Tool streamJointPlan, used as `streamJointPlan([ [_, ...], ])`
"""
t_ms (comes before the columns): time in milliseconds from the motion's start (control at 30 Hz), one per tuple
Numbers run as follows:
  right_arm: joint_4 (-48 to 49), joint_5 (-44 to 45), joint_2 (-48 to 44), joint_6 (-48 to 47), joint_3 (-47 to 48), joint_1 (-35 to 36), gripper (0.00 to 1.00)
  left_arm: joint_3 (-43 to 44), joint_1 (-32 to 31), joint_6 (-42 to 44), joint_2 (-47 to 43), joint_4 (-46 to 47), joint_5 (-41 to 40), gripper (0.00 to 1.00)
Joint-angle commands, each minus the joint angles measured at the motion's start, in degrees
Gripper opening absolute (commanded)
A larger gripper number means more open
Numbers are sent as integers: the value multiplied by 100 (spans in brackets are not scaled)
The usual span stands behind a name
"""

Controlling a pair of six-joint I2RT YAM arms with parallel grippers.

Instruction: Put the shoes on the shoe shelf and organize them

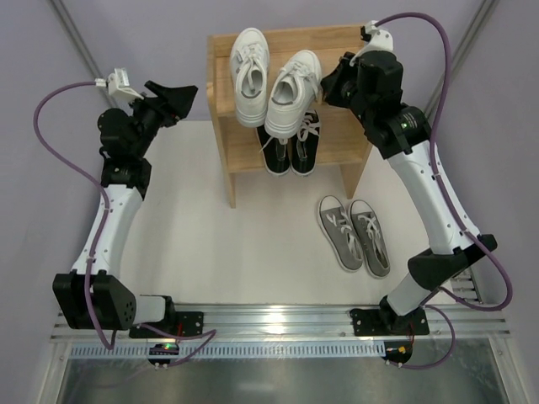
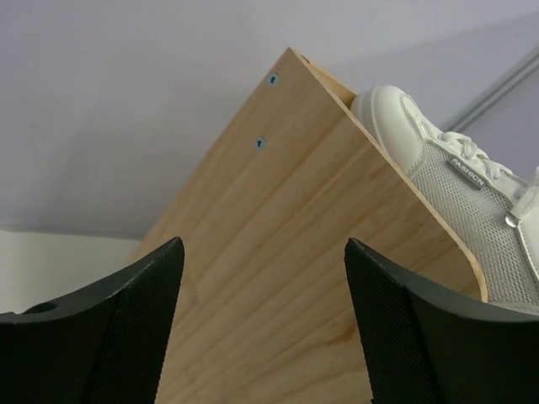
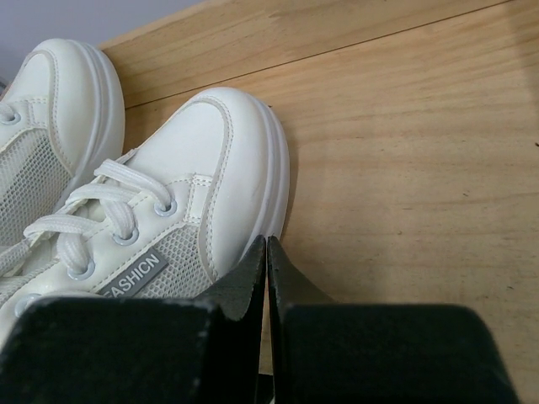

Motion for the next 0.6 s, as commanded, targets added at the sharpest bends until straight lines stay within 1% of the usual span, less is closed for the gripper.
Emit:
streamJointPlan([
  [0, -165, -892, 259, -17, 162, 119, 4, 327, 81, -815, 299, 516, 1193, 75],
  [67, -147, -1051, 355, -17, 250, 119, 4, 397, 81, -999, 475, 691, 1475, 72],
  [267, -103, -1157, 733, -148, 584, 119, 4, 415, 81, -991, 511, 693, 1616, 72],
  [400, -244, -1051, 1146, -272, 1287, 66, 5, 389, 81, -1026, 511, 693, 1704, 72],
  [467, -314, -780, 1321, -333, 1585, 57, 5, 336, 81, -1009, 476, 684, 1713, 72],
  [500, -358, -605, 1340, -377, 1639, 49, 9, 310, 81, -1000, 458, 684, 1704, 72],
  [533, -419, -429, 1314, -395, 1648, 49, 9, 301, 81, -974, 449, 666, 1704, 71],
  [567, -437, 52, 1148, -404, 1526, 49, 9, 283, 81, -947, 423, 631, 1696, 72],
])
